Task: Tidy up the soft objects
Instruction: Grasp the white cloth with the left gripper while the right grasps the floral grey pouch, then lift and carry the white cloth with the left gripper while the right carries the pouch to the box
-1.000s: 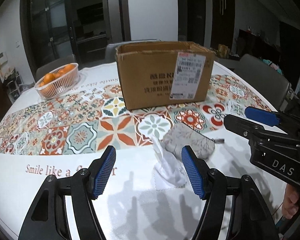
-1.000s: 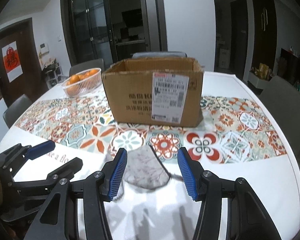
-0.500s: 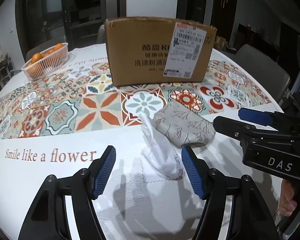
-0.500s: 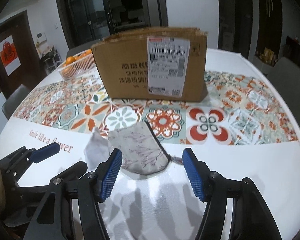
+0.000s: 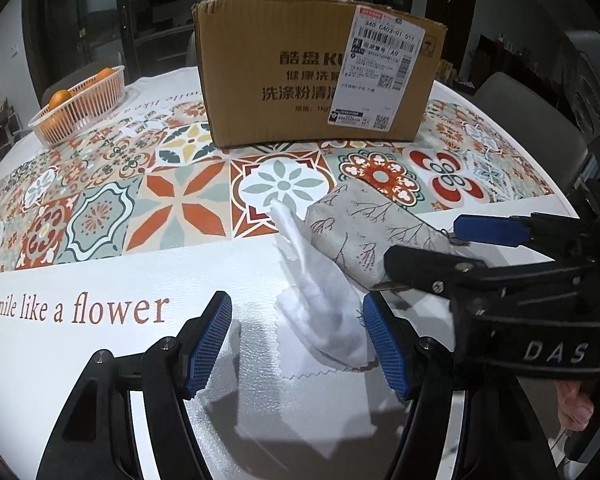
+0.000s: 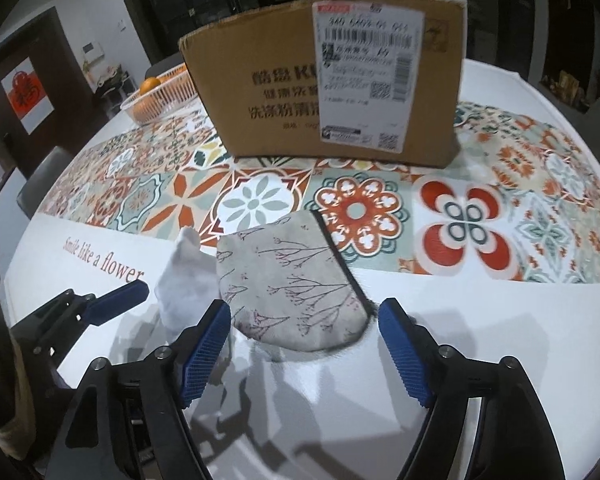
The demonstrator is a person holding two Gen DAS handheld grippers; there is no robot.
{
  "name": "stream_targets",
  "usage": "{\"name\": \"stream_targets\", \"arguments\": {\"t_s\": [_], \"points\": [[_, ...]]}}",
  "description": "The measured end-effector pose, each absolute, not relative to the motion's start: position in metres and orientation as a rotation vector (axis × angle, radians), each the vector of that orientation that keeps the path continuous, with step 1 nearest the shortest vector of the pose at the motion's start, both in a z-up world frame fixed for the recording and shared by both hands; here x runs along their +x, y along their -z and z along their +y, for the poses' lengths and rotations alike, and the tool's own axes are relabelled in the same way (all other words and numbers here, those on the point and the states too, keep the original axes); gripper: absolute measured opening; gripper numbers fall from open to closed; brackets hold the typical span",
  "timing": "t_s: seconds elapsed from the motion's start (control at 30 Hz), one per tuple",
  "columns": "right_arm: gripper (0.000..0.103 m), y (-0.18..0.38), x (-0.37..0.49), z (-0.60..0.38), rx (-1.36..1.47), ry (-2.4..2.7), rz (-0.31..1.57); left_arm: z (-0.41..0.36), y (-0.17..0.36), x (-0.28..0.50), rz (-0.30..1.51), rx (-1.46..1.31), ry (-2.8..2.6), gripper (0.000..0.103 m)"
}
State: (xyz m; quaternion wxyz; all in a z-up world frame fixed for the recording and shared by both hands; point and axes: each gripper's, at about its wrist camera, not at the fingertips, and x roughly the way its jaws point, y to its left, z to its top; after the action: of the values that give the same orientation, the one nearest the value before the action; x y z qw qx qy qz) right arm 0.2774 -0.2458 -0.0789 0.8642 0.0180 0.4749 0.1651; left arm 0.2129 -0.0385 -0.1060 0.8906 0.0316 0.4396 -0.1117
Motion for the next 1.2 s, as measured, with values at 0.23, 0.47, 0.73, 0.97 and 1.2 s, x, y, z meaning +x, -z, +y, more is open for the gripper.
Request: {"name": "stream_targets", "arguments": {"t_s": [0.23, 0.47, 0.73, 0.97, 1.2], "points": [[0.077, 0.088, 0.285, -0.229, -0.043, -0.356, 1.022, -0.036, 0.112, 0.218, 0.929, 0.062, 0.228, 0.067], [0.078, 0.092, 0.291, -0.226, -0.076, -0.34, 1.025, -0.036, 0.118, 0.222, 0.946, 0.045, 0.231, 0.052], [0.056, 0.093, 0.289, -0.225, -0.087, -0.328, 1.007, -0.037, 0.117, 0.22, 0.93, 0.052, 0.255, 0.023], [0.023, 0.091, 0.28, -0.221, -0.086, -0.328, 0.98, -0.031, 0.114, 0.223, 0.925, 0.028, 0.245, 0.01], [0.017, 0.084, 0.272, -0.22, -0.097, -0.298, 0.936, -0.026, 0.1, 0.221, 0.892, 0.011, 0.226, 0.01]]}}
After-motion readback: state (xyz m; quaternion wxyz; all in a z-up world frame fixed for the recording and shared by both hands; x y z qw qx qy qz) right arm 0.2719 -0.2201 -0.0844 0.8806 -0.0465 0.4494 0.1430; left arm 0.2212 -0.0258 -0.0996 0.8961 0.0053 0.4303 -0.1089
